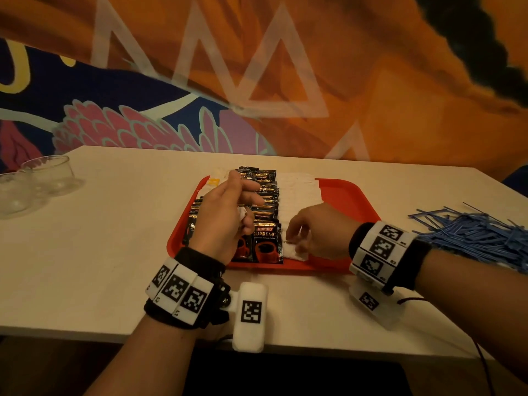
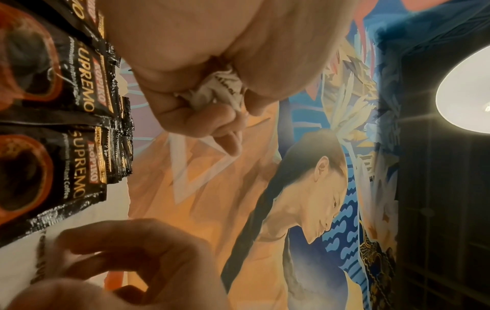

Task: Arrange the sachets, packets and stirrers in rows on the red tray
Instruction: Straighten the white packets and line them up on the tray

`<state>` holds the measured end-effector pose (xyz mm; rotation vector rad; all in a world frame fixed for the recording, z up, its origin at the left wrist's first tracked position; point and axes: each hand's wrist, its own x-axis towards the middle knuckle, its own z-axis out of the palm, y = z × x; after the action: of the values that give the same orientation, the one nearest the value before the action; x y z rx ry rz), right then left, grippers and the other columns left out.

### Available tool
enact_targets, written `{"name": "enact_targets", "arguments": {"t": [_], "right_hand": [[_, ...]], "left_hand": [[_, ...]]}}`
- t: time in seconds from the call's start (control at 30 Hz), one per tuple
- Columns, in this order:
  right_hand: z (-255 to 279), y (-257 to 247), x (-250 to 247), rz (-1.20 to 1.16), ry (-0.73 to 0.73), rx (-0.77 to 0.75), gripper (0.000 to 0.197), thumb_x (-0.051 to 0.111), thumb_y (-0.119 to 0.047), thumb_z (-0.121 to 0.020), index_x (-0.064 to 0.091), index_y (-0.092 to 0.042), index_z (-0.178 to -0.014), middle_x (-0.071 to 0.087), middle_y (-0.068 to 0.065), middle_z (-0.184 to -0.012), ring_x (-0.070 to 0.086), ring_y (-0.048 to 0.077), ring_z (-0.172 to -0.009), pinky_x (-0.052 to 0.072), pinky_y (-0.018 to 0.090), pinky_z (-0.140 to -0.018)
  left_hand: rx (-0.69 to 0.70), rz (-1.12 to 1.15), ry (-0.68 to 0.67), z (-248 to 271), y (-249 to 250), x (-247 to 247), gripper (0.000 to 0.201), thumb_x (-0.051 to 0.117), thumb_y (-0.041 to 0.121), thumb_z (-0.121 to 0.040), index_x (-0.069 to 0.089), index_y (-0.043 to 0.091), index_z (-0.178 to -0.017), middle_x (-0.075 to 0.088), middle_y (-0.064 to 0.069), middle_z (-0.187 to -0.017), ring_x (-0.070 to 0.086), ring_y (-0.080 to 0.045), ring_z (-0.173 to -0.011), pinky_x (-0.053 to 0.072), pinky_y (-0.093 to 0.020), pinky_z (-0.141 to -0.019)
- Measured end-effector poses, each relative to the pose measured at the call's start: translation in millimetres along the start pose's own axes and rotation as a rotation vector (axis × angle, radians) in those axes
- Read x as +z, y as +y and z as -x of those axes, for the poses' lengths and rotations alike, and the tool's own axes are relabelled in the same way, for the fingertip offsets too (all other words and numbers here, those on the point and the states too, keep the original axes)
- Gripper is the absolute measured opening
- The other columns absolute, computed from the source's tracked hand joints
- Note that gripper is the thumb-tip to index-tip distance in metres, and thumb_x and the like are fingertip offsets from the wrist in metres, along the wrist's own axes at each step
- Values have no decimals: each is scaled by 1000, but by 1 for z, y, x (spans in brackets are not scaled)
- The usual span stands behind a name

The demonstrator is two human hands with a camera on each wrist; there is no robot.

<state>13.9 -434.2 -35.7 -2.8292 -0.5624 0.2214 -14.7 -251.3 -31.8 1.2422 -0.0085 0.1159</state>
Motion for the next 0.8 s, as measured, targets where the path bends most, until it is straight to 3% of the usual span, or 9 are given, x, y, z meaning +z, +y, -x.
{"name": "enact_targets", "arguments": {"t": [0.13, 0.2, 0.3, 0.43, 0.5, 0.57, 0.63, 0.7, 0.8], "right_hand": [[5, 0, -7, -6, 9, -30, 24, 73, -29, -88, 70, -29, -112, 67, -13, -106, 61, 4, -94, 46, 16, -72], [12, -7, -23, -91, 175, -88, 14, 71, -31, -89, 71, -28, -104, 65, -19, -92, 60, -2, -85, 41, 8, -65], [22, -24, -42, -337, 452, -206, 7, 75, -34, -85, 73, -28, -84, 69, -16, -80, 62, -1, -78, 42, 9, -64], [29, -47, -41, -401, 386, -271, 18, 82, -40, -76, 77, -27, -89, 64, -19, -88, 58, -10, -81, 42, 7, -63], [26, -50, -36, -409, 373, -269, 11, 81, -31, -79, 75, -25, -86, 61, -21, -84, 57, -13, -77, 40, 5, -61], [22, -48, -34, -464, 414, -238, 9, 77, -24, -83, 70, -28, -79, 67, -16, -79, 62, -5, -75, 43, 9, -65], [18, -43, -34, -590, 473, -189, 14, 76, -18, -84, 68, -25, -75, 72, -7, -78, 68, 5, -76, 53, 24, -74], [18, -38, -34, -718, 521, -149, 14, 75, -14, -84, 68, -22, -75, 73, 0, -79, 70, 16, -78, 56, 34, -74], [20, -36, -35, -914, 524, -109, 16, 73, -7, -86, 67, -17, -75, 74, 11, -82, 71, 29, -83, 53, 35, -69]], "left_hand": [[-28, 60, 2, 1, 3, 1, 55, 32, 54, -103, 64, 9, -100, 69, -9, -75, 43, -13, -41, 29, -20, -37], [-44, 79, -1, 3, 5, 3, 59, 29, 58, -102, 61, 9, -104, 71, -13, -81, 48, -16, -42, 29, -20, -36], [-75, 80, -18, 6, 9, 9, 62, 24, 60, -101, 56, 9, -113, 74, -12, -80, 61, -20, -46, 30, -21, -36], [-107, -10, -64, 6, 11, 21, 65, 22, 65, -99, 57, 14, -120, 77, -10, -91, 75, -27, -79, 51, -33, -60], [-118, -8, -125, 7, 13, 25, 66, 24, 67, -95, 58, 15, -117, 77, -12, -92, 72, -30, -83, 51, -34, -61], [-119, 14, -198, 8, 15, 25, 72, 31, 70, -87, 57, 10, -115, 71, -16, -86, 65, -23, -62, 44, -27, -47], [-112, 55, -256, 10, 16, 20, 71, 40, 67, -82, 55, 7, -116, 66, -12, -82, 60, -16, -54, 42, -23, -41], [-69, 32, -294, 10, 13, 13, 53, 52, 52, -84, 59, 8, -113, 68, -5, -84, 68, -15, -63, 46, -23, -47], [66, -126, -254, 9, 7, 7, 19, 61, 25, -92, 66, 10, -103, 72, -2, -87, 70, -11, -79, 52, -25, -61]]}}
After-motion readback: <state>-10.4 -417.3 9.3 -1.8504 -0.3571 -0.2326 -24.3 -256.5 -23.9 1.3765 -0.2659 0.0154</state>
